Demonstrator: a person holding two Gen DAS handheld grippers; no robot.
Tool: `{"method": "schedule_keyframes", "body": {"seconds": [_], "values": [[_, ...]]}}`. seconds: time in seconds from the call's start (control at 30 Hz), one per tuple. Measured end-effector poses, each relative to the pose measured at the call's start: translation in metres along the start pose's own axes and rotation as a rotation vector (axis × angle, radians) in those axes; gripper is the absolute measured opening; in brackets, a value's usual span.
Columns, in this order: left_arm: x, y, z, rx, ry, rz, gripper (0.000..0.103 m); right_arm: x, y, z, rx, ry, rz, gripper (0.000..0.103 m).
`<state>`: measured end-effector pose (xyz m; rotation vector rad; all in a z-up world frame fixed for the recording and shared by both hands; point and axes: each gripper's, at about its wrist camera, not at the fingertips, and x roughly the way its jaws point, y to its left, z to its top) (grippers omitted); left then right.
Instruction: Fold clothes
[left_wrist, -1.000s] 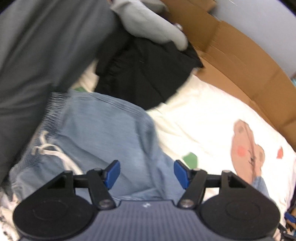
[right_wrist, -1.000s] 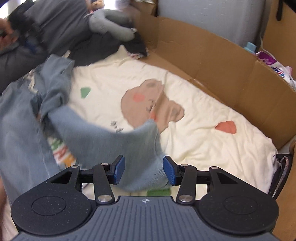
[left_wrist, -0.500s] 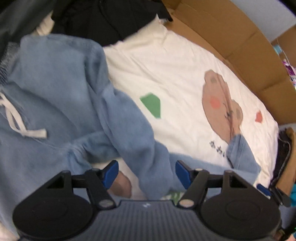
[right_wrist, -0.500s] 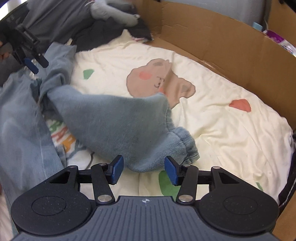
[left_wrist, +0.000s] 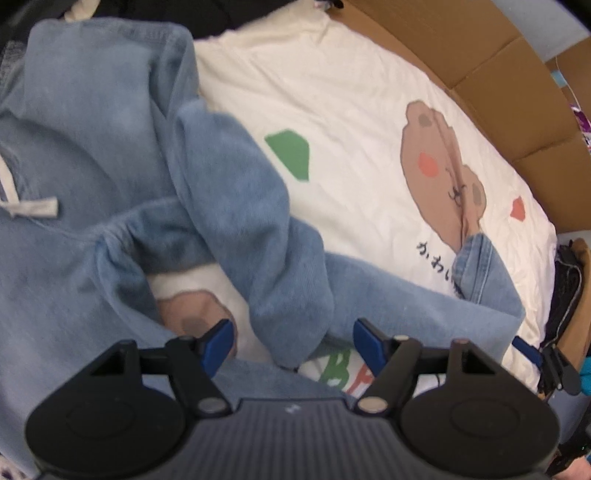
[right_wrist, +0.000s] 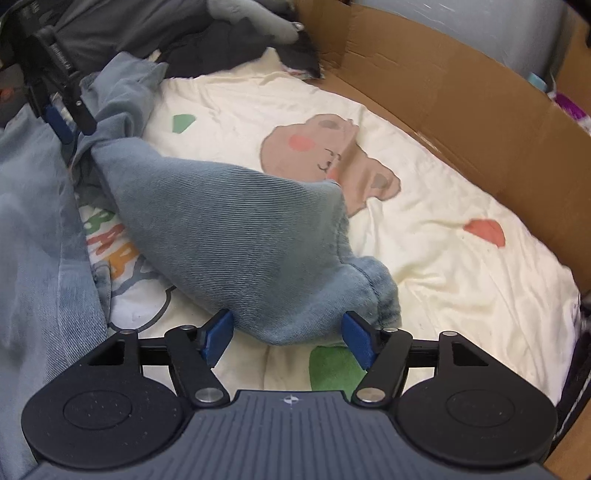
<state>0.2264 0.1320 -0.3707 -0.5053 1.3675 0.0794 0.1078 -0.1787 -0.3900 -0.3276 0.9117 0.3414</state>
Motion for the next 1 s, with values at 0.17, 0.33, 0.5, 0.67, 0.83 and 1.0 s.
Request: {"method": "schedule_keyframes", "body": {"seconds": [0.17,0.33,0.5,0.67,0.83,1.0], "values": [[0.023,-0.004,-0.007,0.013,0.026,-0.003,0.074,0.011,0.011,0.003,-0.084,-0.003,-0.009,0.071],[0.041,0.002,-0.005,0.000,0.025,0.006,0.073,0.023,0.015,-0.002,-0.147,0.023,-0.013,0.072],[0.046,0.003,-0.009,0.014,0.029,-0.006,0.072,0.028,0.016,-0.009,-0.183,0.028,-0.016,0.072],[0.054,0.005,-0.014,0.027,0.031,-0.023,0.047,0.034,0.013,-0.010,-0.149,0.016,-0.010,0.069],[0.048,0.018,-0.005,-0.015,0.035,-0.065,0.017,0.030,0.004,-0.004,-0.090,0.017,0.041,0.029],[0.021,0.016,0.000,0.025,0.010,-0.102,0.014,0.014,-0.005,0.003,-0.006,0.027,0.121,0.006]]}}
